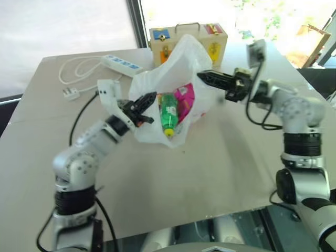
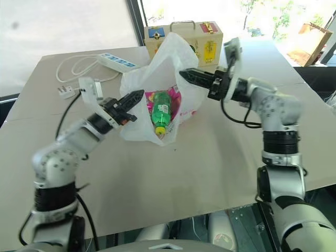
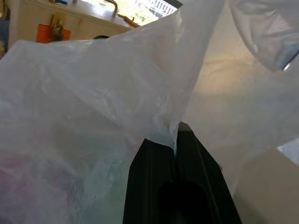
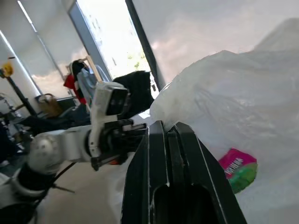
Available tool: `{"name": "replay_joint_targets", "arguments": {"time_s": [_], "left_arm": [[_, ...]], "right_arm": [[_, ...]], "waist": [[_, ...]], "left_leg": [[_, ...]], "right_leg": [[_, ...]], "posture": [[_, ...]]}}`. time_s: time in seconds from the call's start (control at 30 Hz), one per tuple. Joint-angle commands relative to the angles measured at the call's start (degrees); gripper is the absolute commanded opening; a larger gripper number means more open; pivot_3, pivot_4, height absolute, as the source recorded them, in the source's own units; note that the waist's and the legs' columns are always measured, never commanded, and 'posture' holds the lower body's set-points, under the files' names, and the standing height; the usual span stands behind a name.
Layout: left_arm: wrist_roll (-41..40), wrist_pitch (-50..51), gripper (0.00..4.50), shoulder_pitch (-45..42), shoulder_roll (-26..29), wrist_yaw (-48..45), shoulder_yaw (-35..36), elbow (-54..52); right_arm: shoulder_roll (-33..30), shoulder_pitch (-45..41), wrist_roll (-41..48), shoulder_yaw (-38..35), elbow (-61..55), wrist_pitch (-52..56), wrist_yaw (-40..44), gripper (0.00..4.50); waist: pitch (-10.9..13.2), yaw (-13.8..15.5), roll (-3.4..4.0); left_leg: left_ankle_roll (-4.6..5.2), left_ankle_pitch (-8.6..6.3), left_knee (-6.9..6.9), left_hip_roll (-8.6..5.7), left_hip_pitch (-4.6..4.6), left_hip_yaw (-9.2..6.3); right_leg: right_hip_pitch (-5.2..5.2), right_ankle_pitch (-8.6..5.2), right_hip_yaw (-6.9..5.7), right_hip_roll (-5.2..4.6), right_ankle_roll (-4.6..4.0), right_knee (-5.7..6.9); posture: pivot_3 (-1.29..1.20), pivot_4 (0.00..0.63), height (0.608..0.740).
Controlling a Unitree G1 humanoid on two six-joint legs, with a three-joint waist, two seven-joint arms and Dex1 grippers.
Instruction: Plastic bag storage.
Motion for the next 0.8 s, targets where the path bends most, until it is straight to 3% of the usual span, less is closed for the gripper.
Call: {"name": "replay_joint_targets", "arguments": {"time_s": [0.03,0.2,0.33,0.5,0.8], "left_arm": [[-1.5,1.7,0.0,-3.9,3.4,-4.8,2.7,4.0],[8.1,-3.9,0.0,-11.3,4.2,-10.2,-1.2,15.9],[13.5,-7.8,1.23,-16.6,2.0,-14.9,-4.9,22.8],[9.3,-2.9,3.39,-16.4,4.4,-20.9,-1.2,21.6],[5.0,2.9,3.39,0.3,18.8,-33.1,8.1,9.6]], "right_arm": [[-0.8,-3.2,6.8,-5.2,-2.0,2.1,-2.0,0.04],[0.3,-5.9,15.3,-11.6,-0.3,3.6,-7.1,0.04],[0.1,-3.6,14.9,-11.3,-1.5,2.8,-10.5,0.0],[0.5,-2.4,16.2,-11.3,-3.3,2.3,-13.6,0.0],[0.0,-1.3,17.0,-10.7,-3.5,1.5,-15.2,0.0]], "waist": [[0.0,0.1,0.11],[0.0,0.9,0.12],[0.0,1.3,0.12],[0.0,0.7,0.12],[0.1,-0.5,0.19]], "left_leg": [[0.0,0.0,-0.05,0.0,0.08,0.05],[0.0,0.0,-0.04,-0.01,-0.01,0.02],[0.01,0.0,-0.06,-0.14,-0.08,-0.21],[0.01,0.0,0.01,-0.23,-0.22,-0.39],[0.01,0.0,-0.18,-0.23,-0.08,-0.48]], "right_leg": [[0.01,0.0,0.03,0.0,0.0,0.01],[-0.02,0.0,-0.05,0.02,0.0,-0.03],[-0.04,0.0,-0.27,-0.05,0.0,-0.08],[-0.07,0.0,-0.3,-0.32,0.0,-0.02],[-0.12,0.0,-0.23,-0.29,-0.01,-0.07]], "posture": [[0.0,0.15,0.74],[0.0,0.15,0.74],[0.0,0.15,0.74],[0.0,0.15,0.74],[0.0,0.15,0.74]]}}
